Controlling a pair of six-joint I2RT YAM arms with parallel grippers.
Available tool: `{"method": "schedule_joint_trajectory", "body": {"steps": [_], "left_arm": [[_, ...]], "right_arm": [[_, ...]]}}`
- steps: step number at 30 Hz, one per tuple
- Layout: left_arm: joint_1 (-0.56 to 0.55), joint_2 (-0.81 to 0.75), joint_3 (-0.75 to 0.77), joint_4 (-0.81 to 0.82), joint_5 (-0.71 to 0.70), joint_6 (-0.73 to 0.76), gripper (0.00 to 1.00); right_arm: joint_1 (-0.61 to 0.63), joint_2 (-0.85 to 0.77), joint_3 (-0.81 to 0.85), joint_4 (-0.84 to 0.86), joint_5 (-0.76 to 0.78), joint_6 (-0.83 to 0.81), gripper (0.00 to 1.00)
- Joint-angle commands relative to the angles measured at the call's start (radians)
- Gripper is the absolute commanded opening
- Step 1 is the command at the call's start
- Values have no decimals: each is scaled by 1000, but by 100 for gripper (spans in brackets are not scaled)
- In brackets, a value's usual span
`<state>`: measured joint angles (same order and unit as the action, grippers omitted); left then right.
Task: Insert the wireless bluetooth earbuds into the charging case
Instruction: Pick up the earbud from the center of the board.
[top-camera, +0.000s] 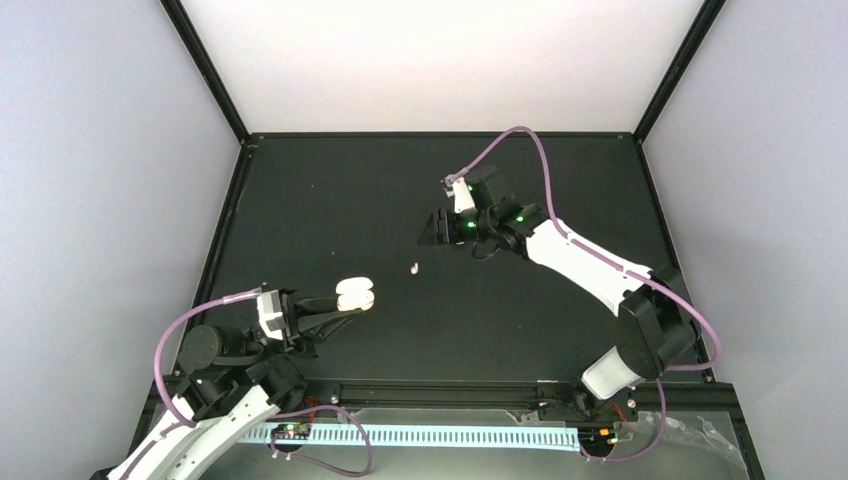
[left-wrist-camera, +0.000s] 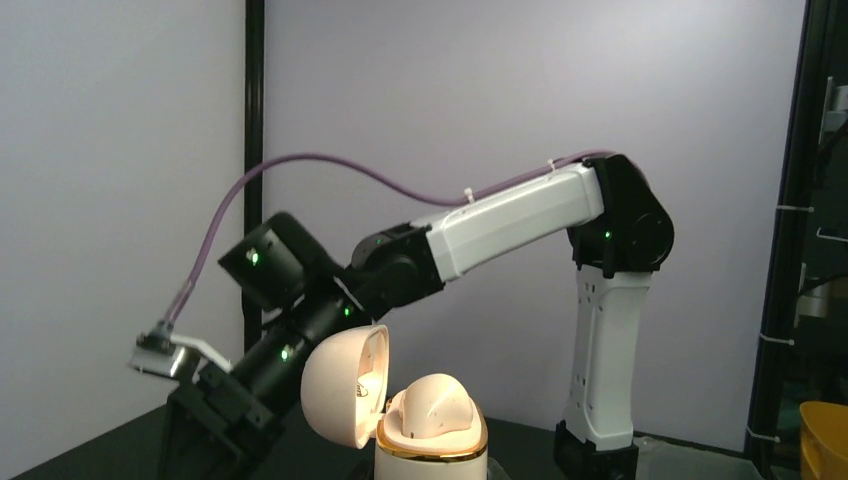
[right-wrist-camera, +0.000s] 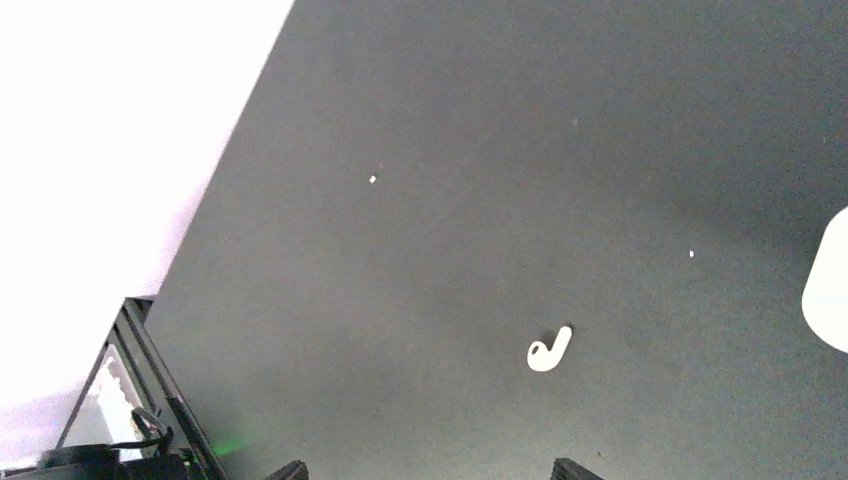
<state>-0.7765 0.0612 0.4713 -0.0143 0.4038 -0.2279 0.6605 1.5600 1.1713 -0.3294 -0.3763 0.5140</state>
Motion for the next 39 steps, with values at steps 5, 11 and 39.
{"method": "schedule_joint_trajectory", "body": {"steps": [5,11,39], "left_arm": [[-3,22,-3,1,0,-12,2],[-3,26,-8,13,1,-11,2],[-3,52,0,5,8,8,2]], "right_arm": [[-19,-46,-2,33,-82,59,63],[-25,-61,0,51,-104,85,63],[48,210,-139,345,16,98,61]]}}
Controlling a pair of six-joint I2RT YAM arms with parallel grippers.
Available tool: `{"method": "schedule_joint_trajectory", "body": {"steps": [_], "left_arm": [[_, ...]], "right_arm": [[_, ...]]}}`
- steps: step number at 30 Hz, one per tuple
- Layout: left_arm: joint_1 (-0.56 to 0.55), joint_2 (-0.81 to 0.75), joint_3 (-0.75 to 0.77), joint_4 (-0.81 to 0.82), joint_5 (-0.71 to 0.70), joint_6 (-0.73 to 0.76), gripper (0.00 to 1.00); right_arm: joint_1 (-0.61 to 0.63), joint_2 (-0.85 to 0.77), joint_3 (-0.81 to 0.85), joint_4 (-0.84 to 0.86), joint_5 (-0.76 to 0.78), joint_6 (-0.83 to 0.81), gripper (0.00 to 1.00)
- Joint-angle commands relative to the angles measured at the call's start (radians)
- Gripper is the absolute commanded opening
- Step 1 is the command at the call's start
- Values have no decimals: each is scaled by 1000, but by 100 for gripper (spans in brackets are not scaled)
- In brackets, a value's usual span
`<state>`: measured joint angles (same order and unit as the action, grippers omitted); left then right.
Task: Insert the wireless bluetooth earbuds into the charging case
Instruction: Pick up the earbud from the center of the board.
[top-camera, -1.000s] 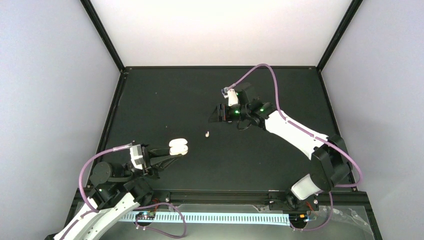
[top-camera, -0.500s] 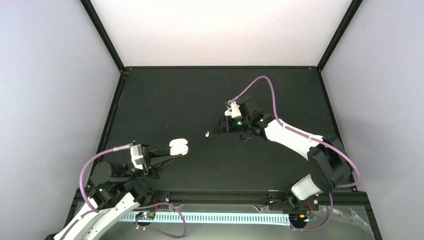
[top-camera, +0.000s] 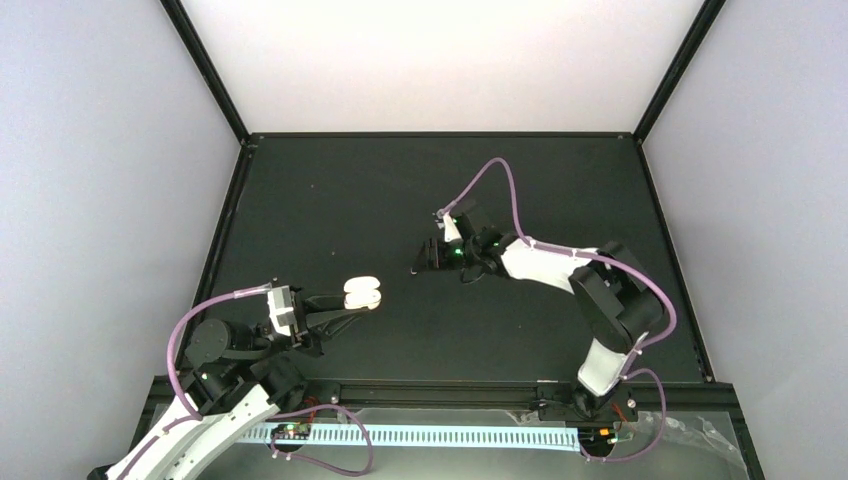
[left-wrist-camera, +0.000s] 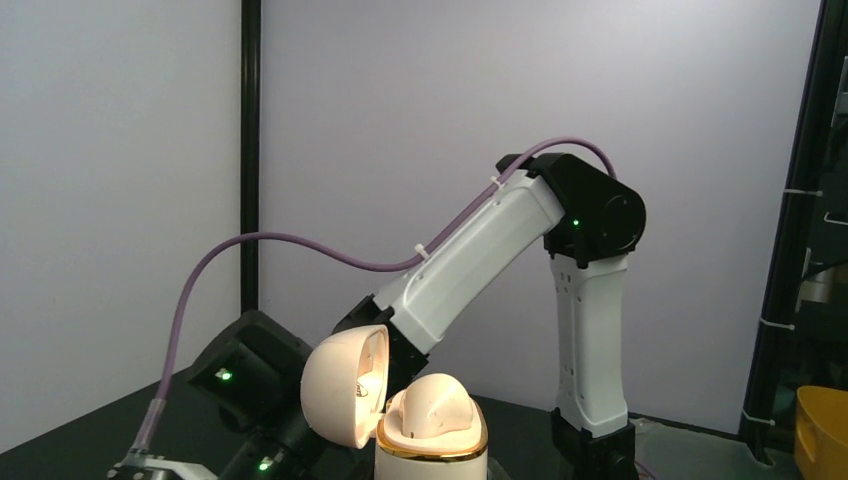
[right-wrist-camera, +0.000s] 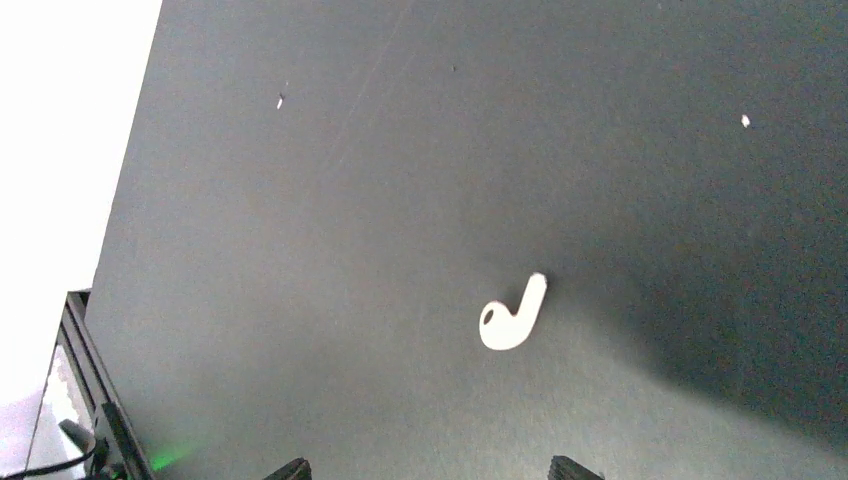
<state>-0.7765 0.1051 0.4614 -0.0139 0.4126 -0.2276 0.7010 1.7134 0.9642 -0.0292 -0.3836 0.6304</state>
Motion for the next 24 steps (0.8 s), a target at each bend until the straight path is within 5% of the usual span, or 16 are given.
{"method": "schedule_joint_trajectory", "body": {"steps": [1,15,24], "left_arm": [[-3,11,10,8,-2,9,2],[-3,35,14,13,0,16,2],[-3,36,11,15,1,7,2]], "right_arm": [[8,73,90,36,35,-23,61],[7,338,381,-73,36,-84,61],[8,399,389,-96,-10,-90,61]]}}
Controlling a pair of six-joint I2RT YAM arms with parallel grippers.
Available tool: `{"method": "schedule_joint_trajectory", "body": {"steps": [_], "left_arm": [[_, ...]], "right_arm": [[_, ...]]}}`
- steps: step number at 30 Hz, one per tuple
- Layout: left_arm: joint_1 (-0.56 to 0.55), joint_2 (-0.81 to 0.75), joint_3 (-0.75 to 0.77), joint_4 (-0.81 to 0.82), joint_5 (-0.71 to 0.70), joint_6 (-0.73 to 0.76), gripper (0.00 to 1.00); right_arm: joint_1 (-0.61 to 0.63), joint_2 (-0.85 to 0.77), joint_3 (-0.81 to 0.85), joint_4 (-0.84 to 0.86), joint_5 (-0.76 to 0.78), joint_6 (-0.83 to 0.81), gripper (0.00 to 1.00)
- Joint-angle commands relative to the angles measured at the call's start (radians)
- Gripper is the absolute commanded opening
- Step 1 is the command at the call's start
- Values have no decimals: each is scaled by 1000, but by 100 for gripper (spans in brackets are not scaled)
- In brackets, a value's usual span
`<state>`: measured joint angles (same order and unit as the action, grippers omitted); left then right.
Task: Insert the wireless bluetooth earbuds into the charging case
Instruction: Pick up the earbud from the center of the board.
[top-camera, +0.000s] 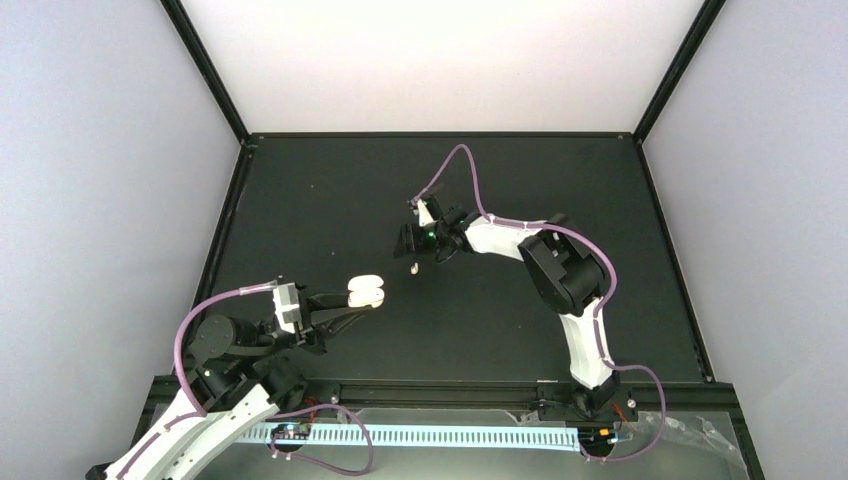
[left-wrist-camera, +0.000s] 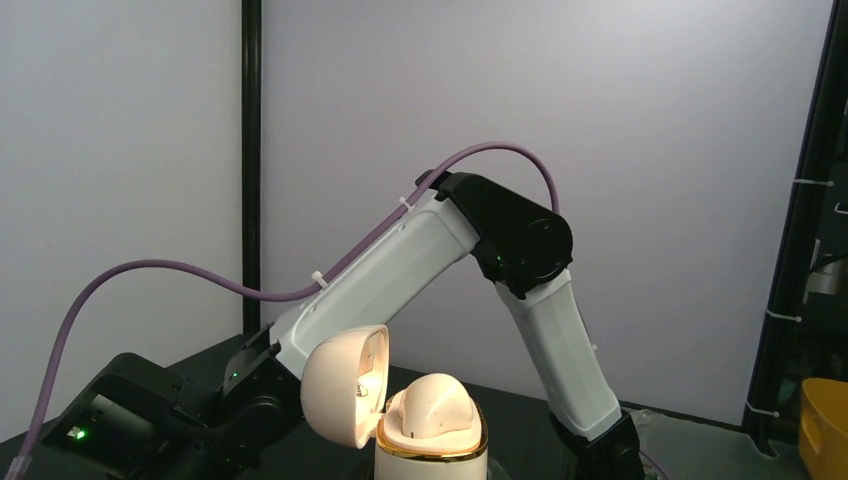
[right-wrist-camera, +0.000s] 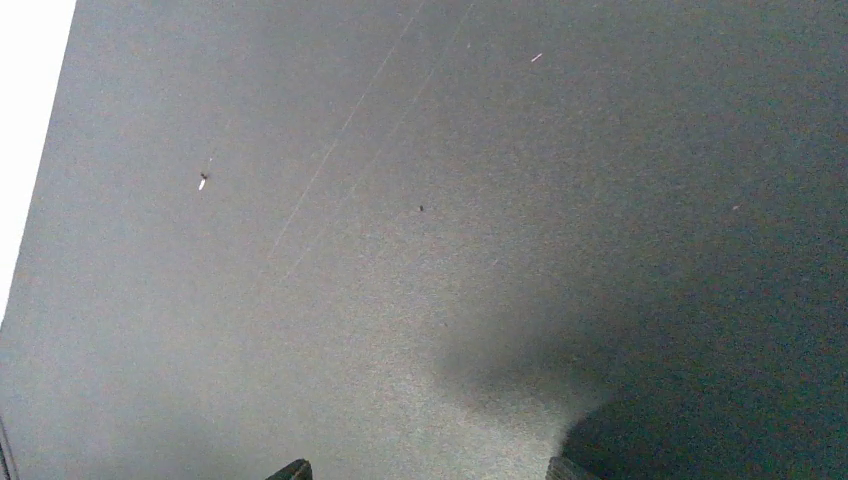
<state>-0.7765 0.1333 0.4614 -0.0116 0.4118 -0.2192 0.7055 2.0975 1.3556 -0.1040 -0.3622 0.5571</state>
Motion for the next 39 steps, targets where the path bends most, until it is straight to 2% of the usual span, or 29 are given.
{"method": "schedule_joint_trajectory", "body": {"steps": [1,19,28,34,39], "left_arm": [[-3,8,11,13,3,-1,2],[-3,2,11,14,13,-5,2],[-3,-1,11,12,15,-4,2],[-3,2,11,13,13,-4,2],[-4,-1,11,12,12,-4,2]], "right_arm": [[3,17,-7,-26,-39,-19,61],[42,-117,-186,-33,-21,-26,58],[74,-178,-194,-71,-19,-19,58],[97,-211,-164,-148,120,-66,57],[120,-166,-86,-207,160,-95,54]]}}
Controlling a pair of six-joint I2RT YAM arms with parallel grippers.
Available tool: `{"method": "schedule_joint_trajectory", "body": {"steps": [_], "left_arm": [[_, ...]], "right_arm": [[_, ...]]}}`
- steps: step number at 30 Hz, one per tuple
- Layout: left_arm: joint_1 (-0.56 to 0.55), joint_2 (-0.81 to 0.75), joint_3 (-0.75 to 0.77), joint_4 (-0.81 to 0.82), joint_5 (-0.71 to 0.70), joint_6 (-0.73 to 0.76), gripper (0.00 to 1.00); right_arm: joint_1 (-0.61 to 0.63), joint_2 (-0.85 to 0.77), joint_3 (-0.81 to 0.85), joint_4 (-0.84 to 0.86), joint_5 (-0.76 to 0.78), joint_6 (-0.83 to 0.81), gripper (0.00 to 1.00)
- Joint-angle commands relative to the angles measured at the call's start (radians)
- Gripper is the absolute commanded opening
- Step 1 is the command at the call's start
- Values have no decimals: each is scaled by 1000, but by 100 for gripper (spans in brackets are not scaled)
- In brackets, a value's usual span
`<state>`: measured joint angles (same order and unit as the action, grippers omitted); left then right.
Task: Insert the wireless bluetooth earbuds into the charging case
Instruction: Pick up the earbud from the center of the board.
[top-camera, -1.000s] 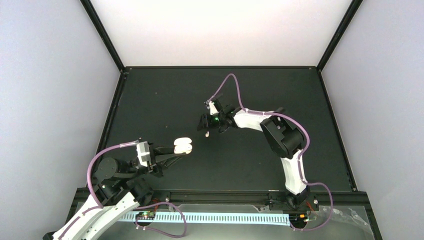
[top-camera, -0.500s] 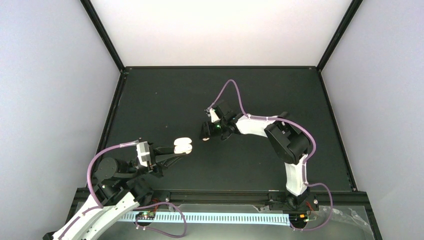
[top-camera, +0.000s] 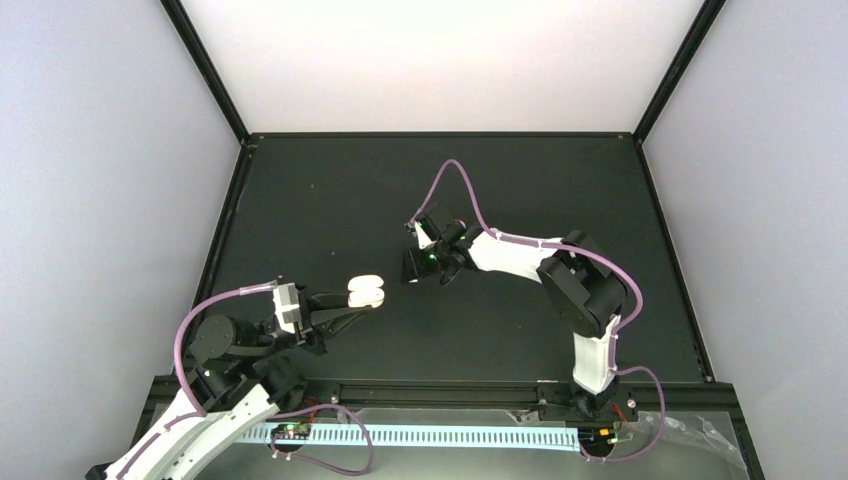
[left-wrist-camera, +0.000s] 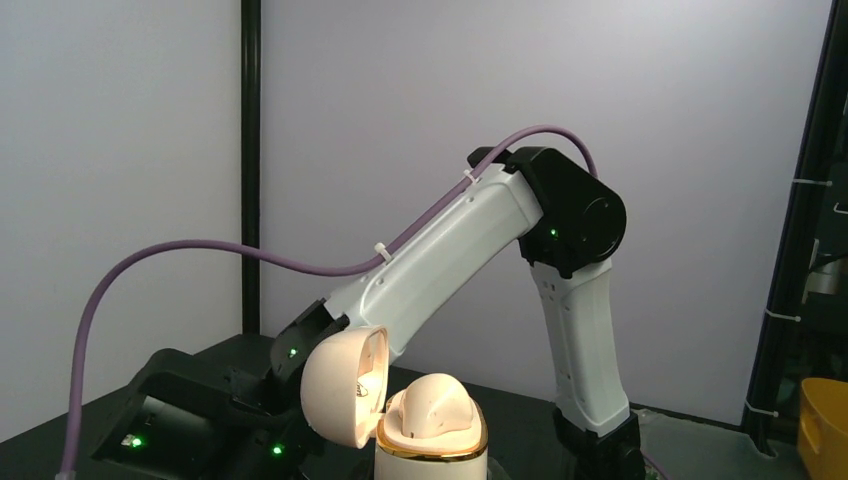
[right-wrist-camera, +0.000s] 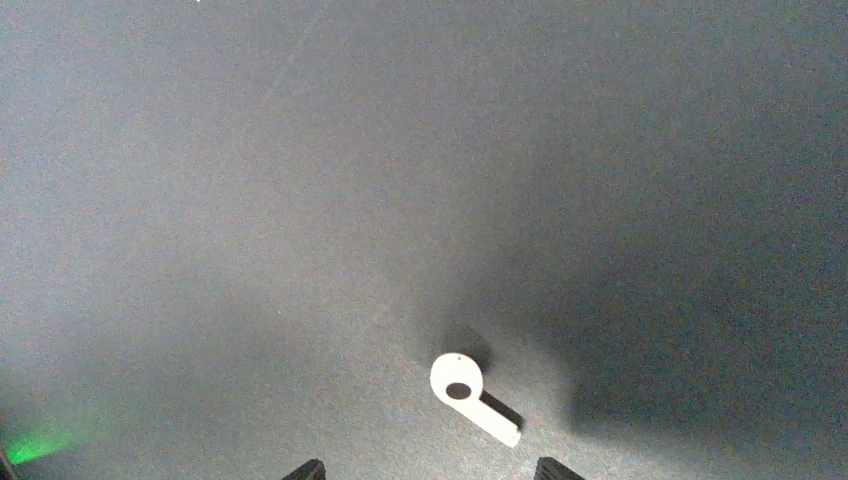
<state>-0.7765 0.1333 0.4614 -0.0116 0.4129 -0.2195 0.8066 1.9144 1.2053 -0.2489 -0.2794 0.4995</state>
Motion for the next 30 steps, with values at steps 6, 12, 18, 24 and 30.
{"method": "schedule_joint_trajectory", "body": {"steps": [6,12,18,24,30], "left_arm": [[-3,-3,11,10,10,-5,2],[-3,-4,11,9,8,-3,2],[-3,-1,10,10,6,-5,2],[-3,-4,10,9,7,-6,2],[-3,-6,9,6,7,-7,2]], "right_arm": [[35,89,150,-115,118,-52,48],[37,131,199,-165,155,-65,43],[40,141,201,-170,160,-68,40],[50,156,218,-174,160,-73,35],[59,172,243,-192,169,-76,32]]}}
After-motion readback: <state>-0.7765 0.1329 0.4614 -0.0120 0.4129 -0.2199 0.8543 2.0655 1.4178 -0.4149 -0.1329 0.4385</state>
